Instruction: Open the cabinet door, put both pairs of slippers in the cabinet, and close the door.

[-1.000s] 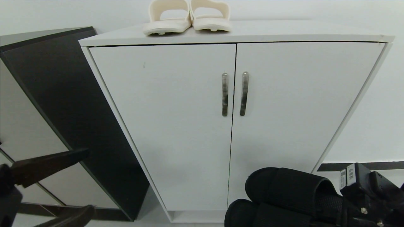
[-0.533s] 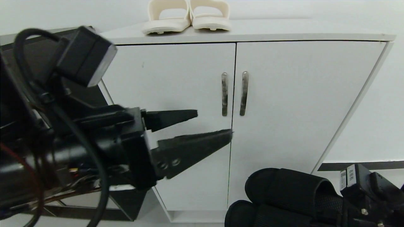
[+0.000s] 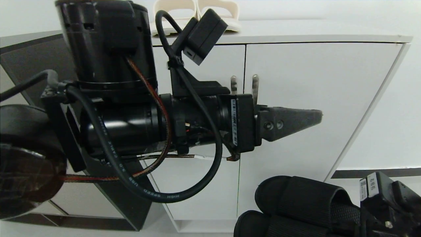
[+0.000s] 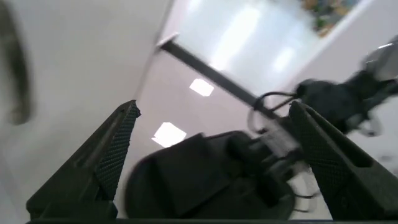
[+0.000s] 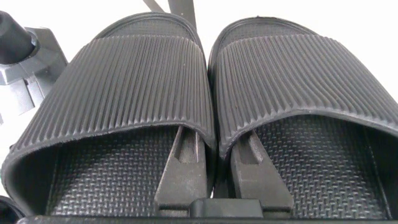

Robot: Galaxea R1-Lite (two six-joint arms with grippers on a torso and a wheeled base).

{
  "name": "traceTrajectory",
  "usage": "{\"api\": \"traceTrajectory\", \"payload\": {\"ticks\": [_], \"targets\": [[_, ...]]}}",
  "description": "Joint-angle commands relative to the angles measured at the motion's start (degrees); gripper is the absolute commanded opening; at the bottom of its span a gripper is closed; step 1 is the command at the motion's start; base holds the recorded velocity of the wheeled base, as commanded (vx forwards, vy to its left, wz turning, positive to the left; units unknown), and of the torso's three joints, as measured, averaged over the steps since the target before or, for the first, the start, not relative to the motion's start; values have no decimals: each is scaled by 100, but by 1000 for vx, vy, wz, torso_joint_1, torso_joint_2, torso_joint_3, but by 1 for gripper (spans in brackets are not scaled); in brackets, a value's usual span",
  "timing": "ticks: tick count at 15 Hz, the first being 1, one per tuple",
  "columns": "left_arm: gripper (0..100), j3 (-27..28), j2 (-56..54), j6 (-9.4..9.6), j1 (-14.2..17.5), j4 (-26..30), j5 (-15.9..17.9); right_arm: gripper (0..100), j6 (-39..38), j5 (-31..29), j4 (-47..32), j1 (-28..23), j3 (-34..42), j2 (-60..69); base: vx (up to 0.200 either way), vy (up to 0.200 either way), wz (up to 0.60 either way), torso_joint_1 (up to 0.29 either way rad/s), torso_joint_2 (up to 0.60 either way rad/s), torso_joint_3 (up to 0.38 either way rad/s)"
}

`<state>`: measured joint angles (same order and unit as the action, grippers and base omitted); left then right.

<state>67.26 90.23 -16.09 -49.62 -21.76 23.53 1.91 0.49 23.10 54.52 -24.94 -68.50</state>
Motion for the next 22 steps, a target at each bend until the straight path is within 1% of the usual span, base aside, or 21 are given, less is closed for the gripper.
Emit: {"api": "traceTrajectory", "payload": {"ticks": [1,2,3,4,6,7,8,9,11,12,14,15,16,17,19,22], "targets": [[100,209,135,-193,13,5,152,0,2,4,1,24,-2,12,0,0,0,0,0,0],[100,235,135,-245,31,5,143,0,2,4,1,24,-2,12,0,0,0,0,0,0],[100,244,144,-237,40,5,108,0,2,4,1,24,7,12,0,0,0,0,0,0],[100,253,161,-237,57,-4,-112,0,-7,4,1,24,7,3,0,0,0,0,0,0],[100,244,152,-201,48,-12,-665,0,-16,4,1,15,7,3,0,0,0,0,0,0],[100,244,126,-140,48,-12,-806,0,-16,4,-7,24,7,3,0,0,0,0,0,0],[100,235,117,1,48,-12,-911,0,-16,4,-7,24,7,-6,0,0,0,0,0,0],[100,235,126,89,57,-12,-1061,0,-16,4,-7,24,7,-6,0,0,0,0,0,0],[100,244,196,89,57,-12,-1289,0,-16,4,-7,24,16,-23,0,0,0,0,0,0],[100,253,231,89,75,-12,-1333,0,-16,4,-16,15,16,-23,0,0,0,0,0,0],[100,253,354,97,215,-65,-1342,0,-16,4,-16,24,16,-32,0,0,0,0,0,0],[100,253,434,133,277,-127,-1421,0,-16,4,-16,33,24,-41,0,0,0,0,0,0],[100,279,530,185,277,-232,-1623,0,-16,4,-16,33,33,-41,0,0,0,0,0,0],[100,314,592,194,277,-320,-1667,0,-7,4,-16,33,33,-32,0,0,0,0,0,0],[100,411,750,256,321,-338,-1685,0,2,4,-16,33,33,-32,0,0,0,0,0,0],[100,596,996,256,382,-338,-1676,0,11,4,-16,68,68,-32,0,0,0,0,0,0]]}}
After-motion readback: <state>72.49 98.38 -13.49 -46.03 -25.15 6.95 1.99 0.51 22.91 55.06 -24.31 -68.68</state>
